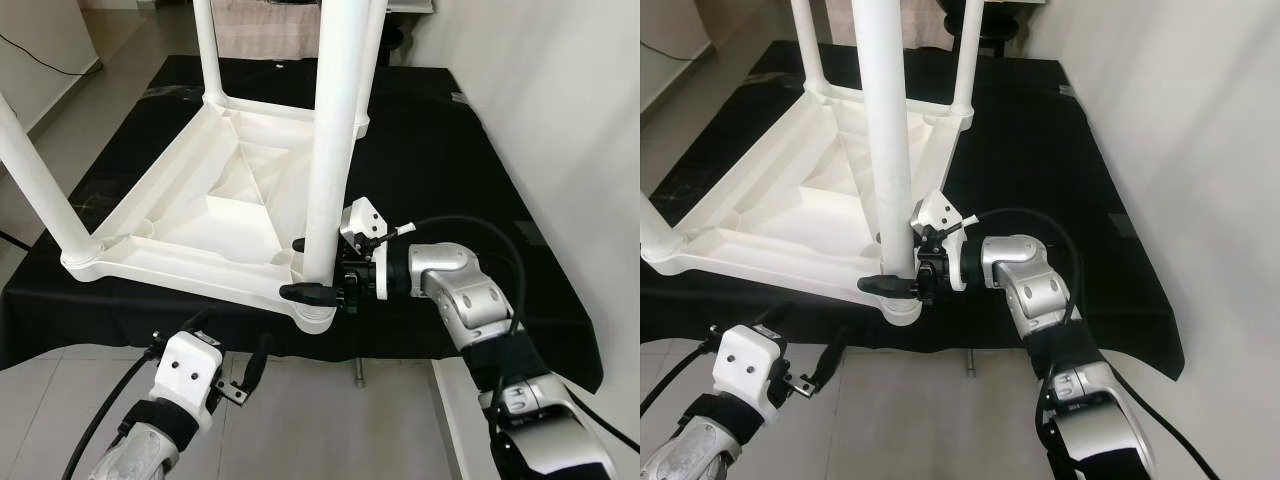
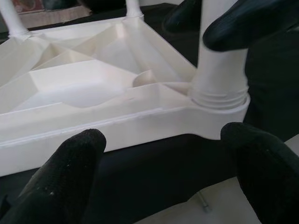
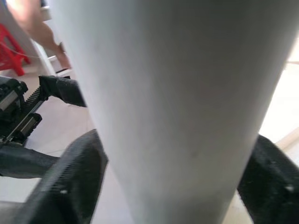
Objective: Building children table
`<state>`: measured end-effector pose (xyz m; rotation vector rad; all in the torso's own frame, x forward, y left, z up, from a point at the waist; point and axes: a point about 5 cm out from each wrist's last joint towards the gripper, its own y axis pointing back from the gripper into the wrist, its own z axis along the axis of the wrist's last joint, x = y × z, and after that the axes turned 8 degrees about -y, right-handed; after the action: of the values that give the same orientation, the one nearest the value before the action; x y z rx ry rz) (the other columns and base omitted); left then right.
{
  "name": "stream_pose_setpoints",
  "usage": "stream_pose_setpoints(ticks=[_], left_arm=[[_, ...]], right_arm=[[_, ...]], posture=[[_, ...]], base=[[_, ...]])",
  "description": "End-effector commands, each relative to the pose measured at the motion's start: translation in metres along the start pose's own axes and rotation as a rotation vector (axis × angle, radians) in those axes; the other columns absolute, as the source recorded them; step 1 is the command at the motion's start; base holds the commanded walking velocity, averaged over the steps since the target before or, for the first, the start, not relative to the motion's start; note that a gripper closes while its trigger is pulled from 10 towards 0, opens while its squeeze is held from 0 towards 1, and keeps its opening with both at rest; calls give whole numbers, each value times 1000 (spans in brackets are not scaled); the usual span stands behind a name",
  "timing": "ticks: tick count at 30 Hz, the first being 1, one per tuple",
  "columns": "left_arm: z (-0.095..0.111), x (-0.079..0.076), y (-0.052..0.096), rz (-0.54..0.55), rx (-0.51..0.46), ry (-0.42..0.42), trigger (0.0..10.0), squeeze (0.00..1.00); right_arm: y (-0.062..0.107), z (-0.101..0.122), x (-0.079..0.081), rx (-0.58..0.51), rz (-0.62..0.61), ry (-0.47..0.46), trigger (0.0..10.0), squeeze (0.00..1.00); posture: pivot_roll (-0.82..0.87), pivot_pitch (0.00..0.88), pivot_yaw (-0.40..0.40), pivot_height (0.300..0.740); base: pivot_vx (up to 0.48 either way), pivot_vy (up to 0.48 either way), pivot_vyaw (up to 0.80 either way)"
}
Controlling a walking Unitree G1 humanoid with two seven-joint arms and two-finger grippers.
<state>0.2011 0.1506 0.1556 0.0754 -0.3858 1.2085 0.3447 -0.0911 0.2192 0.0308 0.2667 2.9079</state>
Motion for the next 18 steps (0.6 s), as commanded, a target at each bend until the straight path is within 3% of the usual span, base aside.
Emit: stream_pose_setpoints(ticks=[1, 6, 10, 12, 13, 14, 15, 16, 17, 18], left_arm=[[2, -7, 3, -50, -2, 44, 10000, 0], [4, -13, 5, -121, -15, 88, 10000, 0], [8, -20, 9, -185, -19, 105, 10000, 0], [11, -26, 14, -215, -17, 121, 10000, 0], [11, -26, 14, -215, -17, 121, 10000, 0], [13, -29, 19, -222, -14, 138, 10000, 0], [13, -29, 19, -222, -14, 138, 10000, 0], [15, -32, 23, -225, -9, 162, 10000, 0], [15, -32, 23, -225, -9, 162, 10000, 0], [15, -35, 27, -221, -6, 178, 10000, 0]], right_arm=[[-1, 1, 0, 3, 30, -3, 0, 0], [2, 0, -1, 3, 52, -18, 0, 0], [9, -10, -1, -13, -8, -59, 0, 0], [13, -21, -3, -42, -158, -105, 0, 0], [13, -21, -3, -42, -158, -105, 0, 0], [12, -27, -2, -61, -267, -134, 0, 0], [12, -27, -2, -61, -267, -134, 0, 0], [10, -34, 1, -86, -435, -184, 0, 0], [10, -34, 1, -86, -435, -184, 0, 0], [12, -46, 5, -82, -708, -241, 0, 0]], posture=[[37, 199, -117, 740], [35, 198, -115, 740], [22, 198, -110, 740], [17, 196, -111, 740], [17, 196, -111, 740], [7, 197, -113, 740], [7, 197, -113, 740], [2, 195, -112, 740], [2, 195, -112, 740], [-2, 195, -108, 740]], base=[[0, 0, 0], [0, 0, 0], [0, 0, 0], [0, 0, 0], [0, 0, 0], [0, 0, 0], [0, 0, 0], [0, 0, 0], [0, 0, 0], [0, 0, 0]])
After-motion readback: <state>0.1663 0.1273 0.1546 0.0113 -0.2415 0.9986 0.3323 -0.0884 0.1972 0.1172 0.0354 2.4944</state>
